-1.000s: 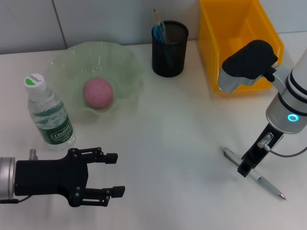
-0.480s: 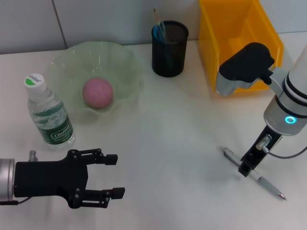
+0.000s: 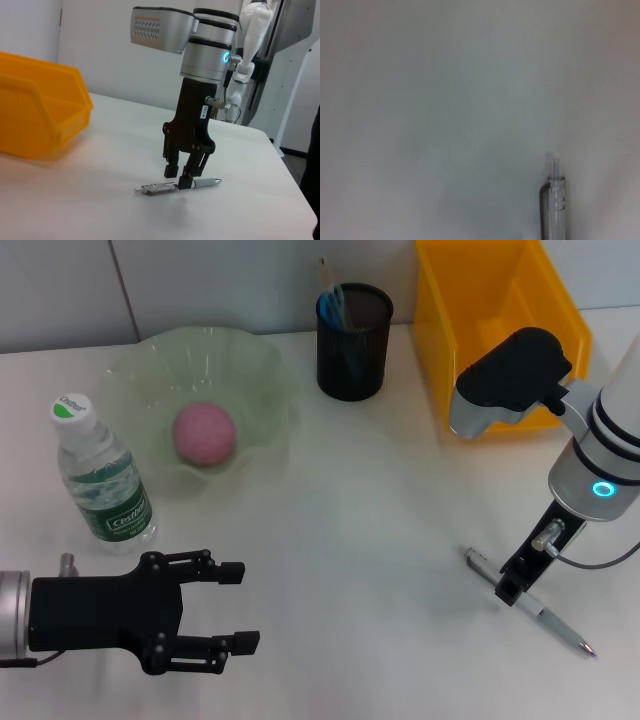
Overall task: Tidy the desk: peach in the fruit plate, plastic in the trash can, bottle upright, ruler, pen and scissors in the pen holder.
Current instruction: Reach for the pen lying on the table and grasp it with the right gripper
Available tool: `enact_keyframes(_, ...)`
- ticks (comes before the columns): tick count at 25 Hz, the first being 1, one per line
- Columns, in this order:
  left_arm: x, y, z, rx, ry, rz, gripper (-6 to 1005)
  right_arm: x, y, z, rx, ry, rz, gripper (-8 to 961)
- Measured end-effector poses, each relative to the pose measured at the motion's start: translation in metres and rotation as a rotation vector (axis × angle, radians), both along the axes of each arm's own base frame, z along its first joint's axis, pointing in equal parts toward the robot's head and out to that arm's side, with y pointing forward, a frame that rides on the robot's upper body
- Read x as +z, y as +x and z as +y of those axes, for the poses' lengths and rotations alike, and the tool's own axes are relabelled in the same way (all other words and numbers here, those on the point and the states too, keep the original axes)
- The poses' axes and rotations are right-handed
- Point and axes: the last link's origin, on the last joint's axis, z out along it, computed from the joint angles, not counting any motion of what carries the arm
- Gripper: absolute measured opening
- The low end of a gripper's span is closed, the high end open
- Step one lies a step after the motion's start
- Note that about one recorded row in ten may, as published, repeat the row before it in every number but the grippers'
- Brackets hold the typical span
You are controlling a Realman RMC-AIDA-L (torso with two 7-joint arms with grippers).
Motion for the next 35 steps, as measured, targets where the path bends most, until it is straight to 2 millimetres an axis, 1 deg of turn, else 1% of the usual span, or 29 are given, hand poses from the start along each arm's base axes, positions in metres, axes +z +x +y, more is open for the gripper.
enact_keyframes(22, 0.0022, 0.0013, 0.0025, -0.005, 0.003, 0.005, 807, -0.0040, 0.0014, 0.0017, -0.010, -0.010, -0.003, 276)
enact_keyframes(35, 0.0053, 0.0012, 0.0030, -0.011, 0.007, 0.007, 807, -0.0053, 0.0016, 0.0006, -0.013, -0.012, 0.001, 278)
